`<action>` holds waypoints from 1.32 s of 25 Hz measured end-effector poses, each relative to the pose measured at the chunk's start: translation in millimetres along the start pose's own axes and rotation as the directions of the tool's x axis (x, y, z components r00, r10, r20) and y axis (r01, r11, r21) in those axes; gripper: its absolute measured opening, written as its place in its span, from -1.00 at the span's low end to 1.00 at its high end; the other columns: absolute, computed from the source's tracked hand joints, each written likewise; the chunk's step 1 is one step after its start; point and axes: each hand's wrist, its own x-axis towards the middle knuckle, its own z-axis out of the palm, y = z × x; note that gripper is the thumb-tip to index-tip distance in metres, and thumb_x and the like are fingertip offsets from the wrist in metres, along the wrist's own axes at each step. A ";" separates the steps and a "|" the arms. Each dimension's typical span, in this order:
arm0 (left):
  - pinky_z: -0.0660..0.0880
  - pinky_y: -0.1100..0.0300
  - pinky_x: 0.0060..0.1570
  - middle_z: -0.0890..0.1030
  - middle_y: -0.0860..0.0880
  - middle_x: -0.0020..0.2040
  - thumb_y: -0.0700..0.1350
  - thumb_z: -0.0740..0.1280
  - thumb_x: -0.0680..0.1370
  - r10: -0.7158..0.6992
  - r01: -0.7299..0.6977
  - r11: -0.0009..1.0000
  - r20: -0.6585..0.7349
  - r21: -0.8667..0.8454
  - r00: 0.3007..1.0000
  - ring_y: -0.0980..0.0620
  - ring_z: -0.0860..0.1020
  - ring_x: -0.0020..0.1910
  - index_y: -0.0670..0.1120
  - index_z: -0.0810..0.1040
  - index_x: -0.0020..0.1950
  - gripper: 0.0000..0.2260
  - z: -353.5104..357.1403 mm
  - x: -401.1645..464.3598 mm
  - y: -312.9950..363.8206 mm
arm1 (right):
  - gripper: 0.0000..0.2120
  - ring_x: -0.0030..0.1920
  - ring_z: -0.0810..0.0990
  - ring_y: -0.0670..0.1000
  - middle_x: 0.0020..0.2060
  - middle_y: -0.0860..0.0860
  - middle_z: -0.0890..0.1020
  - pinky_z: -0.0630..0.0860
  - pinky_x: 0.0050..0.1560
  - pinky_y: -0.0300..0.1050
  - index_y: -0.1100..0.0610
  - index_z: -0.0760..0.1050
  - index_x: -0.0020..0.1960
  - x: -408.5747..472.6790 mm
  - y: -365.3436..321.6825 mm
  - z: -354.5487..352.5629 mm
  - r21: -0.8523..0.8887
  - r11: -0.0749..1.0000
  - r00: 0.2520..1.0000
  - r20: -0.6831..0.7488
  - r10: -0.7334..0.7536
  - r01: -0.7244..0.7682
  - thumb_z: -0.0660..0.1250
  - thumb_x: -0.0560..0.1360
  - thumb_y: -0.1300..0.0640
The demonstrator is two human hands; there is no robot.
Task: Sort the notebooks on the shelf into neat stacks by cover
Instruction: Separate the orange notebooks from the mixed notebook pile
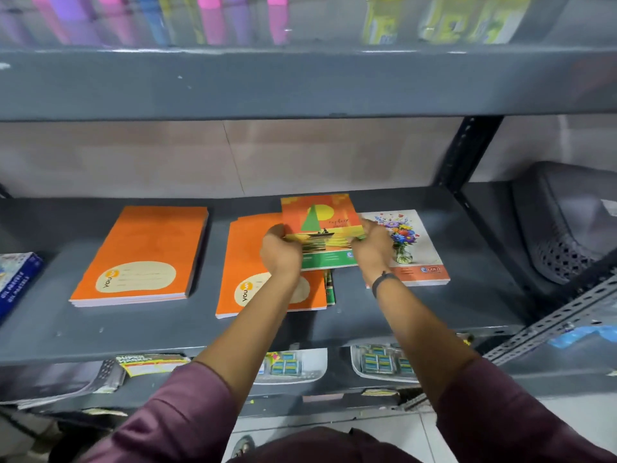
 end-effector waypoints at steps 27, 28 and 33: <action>0.34 0.08 0.28 0.54 -0.14 0.27 -0.30 0.25 0.47 0.438 -0.468 0.859 0.173 0.209 0.882 -0.15 0.42 0.27 -0.15 0.48 0.26 -0.65 51.9 -45.5 0.0 | -0.55 0.33 0.36 0.19 0.34 0.12 0.44 0.33 0.26 0.07 0.09 0.35 0.38 -3.7 40.7 -38.0 -0.375 0.919 0.962 -0.184 -0.203 0.122 0.20 0.49 0.22; 0.32 0.09 0.26 0.54 -0.12 0.27 -0.26 0.24 0.47 0.478 -0.479 0.832 0.076 0.281 0.875 -0.15 0.41 0.26 -0.14 0.48 0.25 -0.66 33.6 -33.4 -3.9 | -0.57 0.29 0.42 0.18 0.30 0.14 0.49 0.37 0.25 0.01 0.10 0.37 0.37 -10.0 28.1 -23.7 -0.305 0.932 0.970 -0.075 -0.229 0.197 0.21 0.50 0.20; 0.29 -0.13 0.28 0.44 -0.20 0.35 0.03 0.23 0.50 0.032 0.051 0.814 -0.132 0.579 0.991 -0.25 0.33 0.34 -0.14 0.37 0.33 -0.55 -49.8 25.7 -40.8 | -0.58 0.17 0.57 0.20 0.14 0.19 0.64 0.52 0.16 -0.02 0.14 0.43 0.33 -42.7 -11.9 38.4 -0.215 0.941 0.939 0.284 -0.196 0.262 0.30 0.49 0.07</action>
